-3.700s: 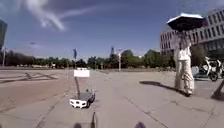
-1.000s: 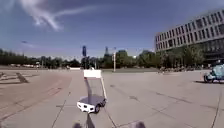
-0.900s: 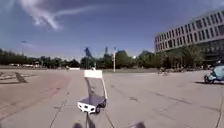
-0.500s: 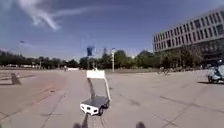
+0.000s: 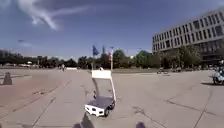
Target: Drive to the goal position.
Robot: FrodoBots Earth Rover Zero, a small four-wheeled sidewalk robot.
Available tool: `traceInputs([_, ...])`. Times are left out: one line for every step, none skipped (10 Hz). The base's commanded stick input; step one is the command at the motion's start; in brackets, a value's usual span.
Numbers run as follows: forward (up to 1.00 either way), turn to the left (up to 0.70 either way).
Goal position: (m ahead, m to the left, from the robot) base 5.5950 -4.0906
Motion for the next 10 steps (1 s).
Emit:
traceInputs([0.00,-0.70])
traceInputs([0.00,-0.70])
traceInputs([0.00,-0.70])
traceInputs([0.00,-0.70])
traceInputs([0.00,-0.70])
traceInputs([0.00,-0.70])
traceInputs([0.00,-0.70])
traceInputs([0.00,-0.70])
traceInputs([0.00,-0.70])
traceInputs([0.00,-0.70])
